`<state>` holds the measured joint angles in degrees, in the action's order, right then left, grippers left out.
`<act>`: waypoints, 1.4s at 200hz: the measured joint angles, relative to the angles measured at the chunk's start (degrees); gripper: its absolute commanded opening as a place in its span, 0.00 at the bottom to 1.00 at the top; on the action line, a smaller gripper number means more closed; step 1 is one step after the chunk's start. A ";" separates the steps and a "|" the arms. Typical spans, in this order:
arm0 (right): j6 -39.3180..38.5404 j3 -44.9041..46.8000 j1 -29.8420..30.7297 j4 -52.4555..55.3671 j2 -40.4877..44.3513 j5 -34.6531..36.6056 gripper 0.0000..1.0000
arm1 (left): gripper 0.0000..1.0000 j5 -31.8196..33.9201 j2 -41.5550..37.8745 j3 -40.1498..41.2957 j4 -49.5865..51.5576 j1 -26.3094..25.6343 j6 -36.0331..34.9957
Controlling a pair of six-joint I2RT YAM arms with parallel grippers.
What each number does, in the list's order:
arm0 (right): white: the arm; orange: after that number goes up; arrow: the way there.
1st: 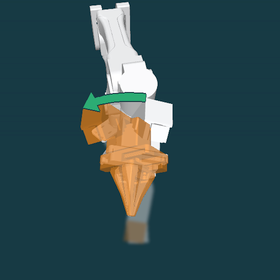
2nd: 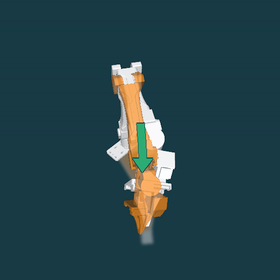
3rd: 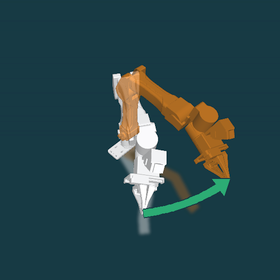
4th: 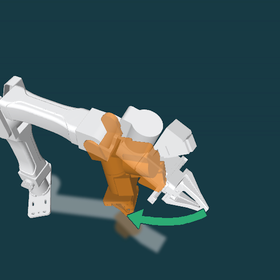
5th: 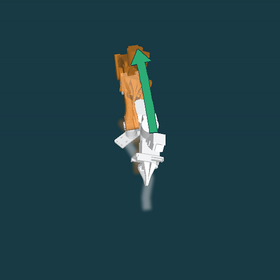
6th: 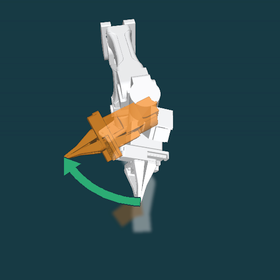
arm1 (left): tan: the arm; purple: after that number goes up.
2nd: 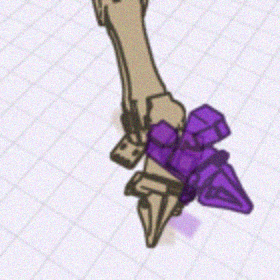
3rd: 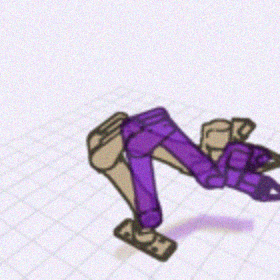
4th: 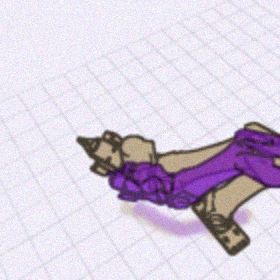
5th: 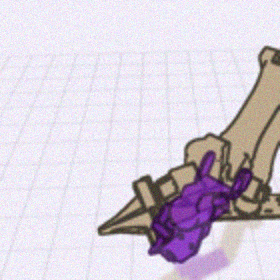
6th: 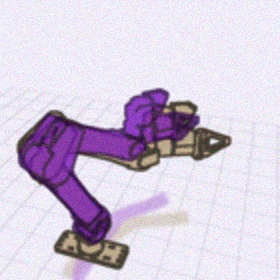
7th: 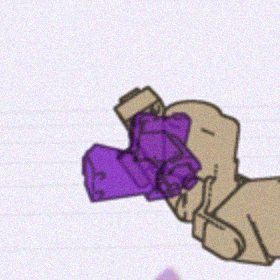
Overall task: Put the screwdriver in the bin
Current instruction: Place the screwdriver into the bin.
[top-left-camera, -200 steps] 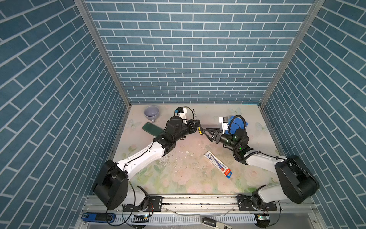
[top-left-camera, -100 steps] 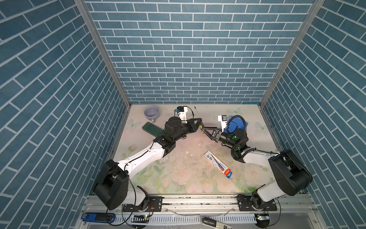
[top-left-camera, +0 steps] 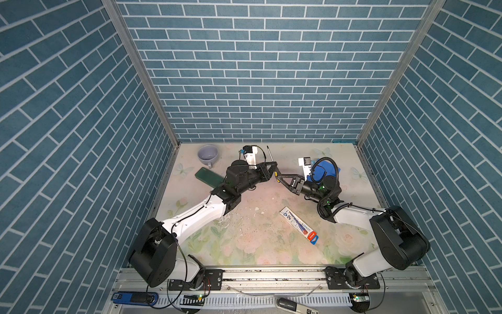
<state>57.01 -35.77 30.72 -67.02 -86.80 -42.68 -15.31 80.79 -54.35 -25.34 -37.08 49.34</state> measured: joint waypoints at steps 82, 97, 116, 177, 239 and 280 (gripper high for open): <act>-7.54 1.57 -2.45 12.24 7.21 8.28 0.04 | 1.00 3.91 -4.09 5.05 -0.46 -0.37 -12.02; -10.36 1.84 -3.21 16.85 9.75 11.04 0.03 | 1.00 4.15 -6.38 7.56 -2.03 -0.46 -17.81; -14.29 1.95 -4.07 23.47 13.44 15.72 0.03 | 1.00 4.02 -8.11 10.75 -4.68 -0.61 -25.42; -24.41 2.08 -6.29 44.70 24.02 34.99 0.00 | 1.00 -1.18 -7.34 13.99 -8.09 -2.43 -45.48; -29.09 0.02 -10.88 64.48 24.83 50.34 0.00 | 1.00 -5.46 -0.74 11.61 -6.21 -7.39 -57.09; -30.99 -6.14 -14.95 70.31 19.06 53.62 0.00 | 1.00 -5.62 2.29 10.05 -4.92 -9.35 -59.91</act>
<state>26.02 -41.91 15.77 3.29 -67.75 10.94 -20.93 83.09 -44.29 -30.26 -46.44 -10.57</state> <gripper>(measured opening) 0.263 0.996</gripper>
